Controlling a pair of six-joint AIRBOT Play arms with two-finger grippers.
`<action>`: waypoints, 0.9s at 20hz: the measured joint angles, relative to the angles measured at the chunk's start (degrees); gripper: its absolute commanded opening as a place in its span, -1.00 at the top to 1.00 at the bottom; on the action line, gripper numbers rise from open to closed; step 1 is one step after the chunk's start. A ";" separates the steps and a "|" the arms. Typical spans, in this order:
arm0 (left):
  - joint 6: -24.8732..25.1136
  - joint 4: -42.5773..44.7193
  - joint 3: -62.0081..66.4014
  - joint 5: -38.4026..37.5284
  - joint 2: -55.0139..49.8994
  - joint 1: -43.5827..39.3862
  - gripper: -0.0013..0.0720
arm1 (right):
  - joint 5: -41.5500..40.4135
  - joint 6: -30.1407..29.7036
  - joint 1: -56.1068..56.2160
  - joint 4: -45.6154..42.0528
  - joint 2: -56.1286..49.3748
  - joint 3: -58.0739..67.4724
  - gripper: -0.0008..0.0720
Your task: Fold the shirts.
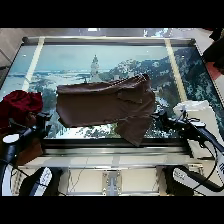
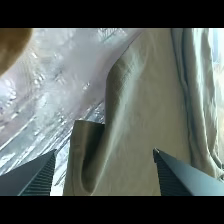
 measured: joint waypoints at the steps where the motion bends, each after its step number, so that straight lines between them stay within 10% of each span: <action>1: 0.09 -0.76 -0.09 0.74 -1.11 -1.01 -0.92 | -1.38 -0.11 1.68 0.48 -1.57 0.81 -0.47; 6: 0.42 -2.47 -0.28 2.62 -4.72 -3.28 -0.67 | -6.14 -0.24 5.90 3.65 -6.16 5.29 0.85; 11: 0.46 -3.76 -0.22 5.16 -8.00 -4.81 -0.52 | -6.73 -0.44 6.75 4.85 -6.99 9.81 0.93; 18: 0.52 -5.33 0.22 7.34 -13.55 -9.92 0.86 | -5.35 -0.48 6.91 5.01 -7.13 13.49 0.93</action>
